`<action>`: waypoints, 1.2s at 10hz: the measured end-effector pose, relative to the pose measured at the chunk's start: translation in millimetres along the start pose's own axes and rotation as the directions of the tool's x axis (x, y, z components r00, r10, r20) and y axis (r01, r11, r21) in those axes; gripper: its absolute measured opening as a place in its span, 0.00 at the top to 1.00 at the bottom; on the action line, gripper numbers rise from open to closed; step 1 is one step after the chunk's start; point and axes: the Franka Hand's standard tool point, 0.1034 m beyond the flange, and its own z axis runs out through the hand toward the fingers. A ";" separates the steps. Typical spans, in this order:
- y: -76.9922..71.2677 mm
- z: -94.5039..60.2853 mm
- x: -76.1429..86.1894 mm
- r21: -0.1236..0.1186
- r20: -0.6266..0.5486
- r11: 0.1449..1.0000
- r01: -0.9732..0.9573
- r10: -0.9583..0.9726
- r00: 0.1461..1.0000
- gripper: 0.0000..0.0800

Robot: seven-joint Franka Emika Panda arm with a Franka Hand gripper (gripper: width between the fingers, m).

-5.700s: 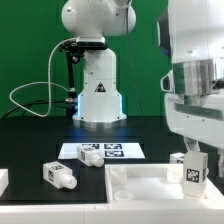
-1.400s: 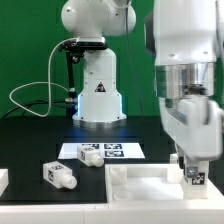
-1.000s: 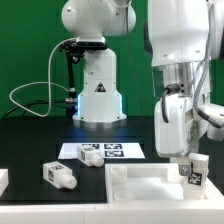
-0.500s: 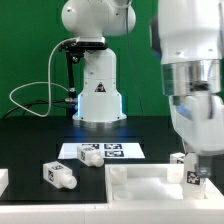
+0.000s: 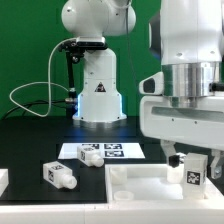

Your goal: Assemble one leg

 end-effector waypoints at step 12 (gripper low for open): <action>1.6 1.3 6.1 -0.010 0.022 0.734 -0.679 0.680 0.733 0.64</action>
Offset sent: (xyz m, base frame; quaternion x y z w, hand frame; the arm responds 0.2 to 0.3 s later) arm 0.0000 0.0000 0.0000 0.0000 0.0000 0.0000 1.0000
